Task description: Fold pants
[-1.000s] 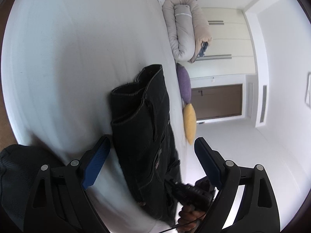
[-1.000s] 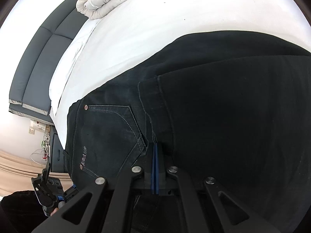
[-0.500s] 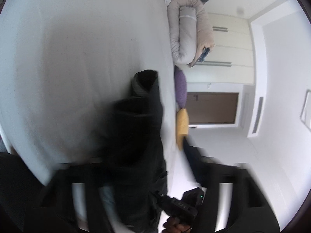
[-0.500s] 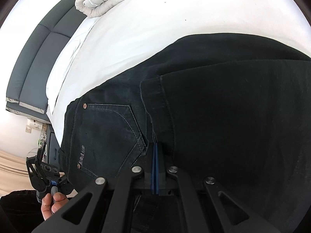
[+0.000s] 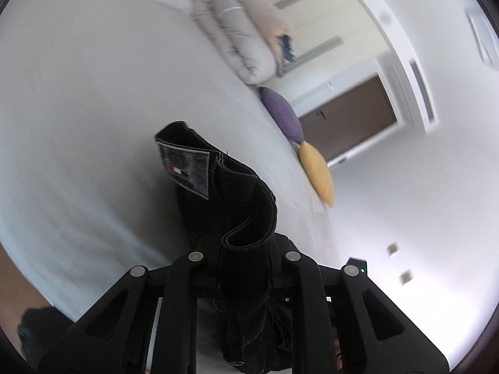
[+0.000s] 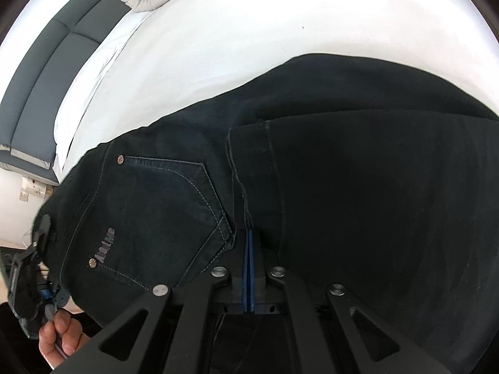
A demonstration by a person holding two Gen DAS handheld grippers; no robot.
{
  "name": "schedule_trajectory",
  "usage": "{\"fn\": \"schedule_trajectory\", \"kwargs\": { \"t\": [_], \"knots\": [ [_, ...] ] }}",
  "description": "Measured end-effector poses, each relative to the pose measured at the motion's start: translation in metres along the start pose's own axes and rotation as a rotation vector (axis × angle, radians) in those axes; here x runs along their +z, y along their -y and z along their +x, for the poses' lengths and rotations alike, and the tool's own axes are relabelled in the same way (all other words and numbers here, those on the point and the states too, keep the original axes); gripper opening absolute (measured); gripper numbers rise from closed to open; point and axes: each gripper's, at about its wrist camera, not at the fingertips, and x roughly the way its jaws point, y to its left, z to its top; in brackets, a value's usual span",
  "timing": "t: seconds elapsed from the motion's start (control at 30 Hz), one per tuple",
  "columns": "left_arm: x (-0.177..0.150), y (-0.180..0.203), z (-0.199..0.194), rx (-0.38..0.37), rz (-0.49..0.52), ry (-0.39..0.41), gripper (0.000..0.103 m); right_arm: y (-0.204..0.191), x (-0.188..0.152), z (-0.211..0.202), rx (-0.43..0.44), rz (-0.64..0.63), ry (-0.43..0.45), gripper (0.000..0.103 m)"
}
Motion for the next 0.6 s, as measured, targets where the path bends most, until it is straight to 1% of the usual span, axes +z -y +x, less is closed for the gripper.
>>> {"fn": "schedule_trajectory", "kwargs": {
  "t": [0.03,0.13,0.2,0.23,0.3,0.33,0.37,0.4,0.43,0.47,0.53,0.57,0.6],
  "knots": [
    [-0.002,0.009,0.002,0.001,0.031,-0.006,0.016,0.001,0.0,0.001,0.003,-0.002,0.006,0.0],
    [-0.007,0.048,0.015,0.01,0.166,-0.031,0.016,0.002,-0.002,0.001,0.016,-0.002,0.022,0.0],
    [-0.011,0.07,0.023,0.012,0.24,-0.049,0.017,0.005,-0.002,-0.003,0.066,-0.006,0.049,0.0],
    [-0.016,0.088,0.031,0.017,0.302,-0.064,0.017,0.011,-0.003,-0.008,0.114,0.012,0.061,0.0],
    [-0.028,0.113,0.042,0.019,0.397,-0.093,0.017,0.028,-0.005,-0.027,0.23,0.084,0.086,0.024],
    [-0.037,0.128,0.051,0.019,0.451,-0.115,0.017,0.036,-0.006,-0.037,0.275,0.104,0.115,0.049],
    [-0.05,0.141,0.061,0.015,0.501,-0.141,0.017,0.046,-0.007,-0.052,0.329,0.124,0.163,0.06],
    [-0.064,0.156,0.074,0.013,0.555,-0.172,0.017,0.057,-0.007,-0.069,0.376,0.14,0.209,0.061],
    [-0.078,0.167,0.083,0.01,0.596,-0.196,0.017,0.066,-0.006,-0.078,0.4,0.15,0.223,0.065],
    [-0.092,0.177,0.093,0.01,0.639,-0.22,0.017,0.074,-0.005,-0.085,0.424,0.159,0.225,0.071],
    [-0.125,0.197,0.112,0.016,0.737,-0.27,0.017,0.089,-0.003,-0.096,0.472,0.175,0.228,0.076],
    [-0.138,0.204,0.121,0.018,0.771,-0.293,0.017,0.094,-0.003,-0.099,0.483,0.175,0.23,0.08],
    [-0.15,0.207,0.128,0.021,0.796,-0.312,0.017,0.099,-0.003,-0.101,0.491,0.175,0.229,0.082]
  ]
}}
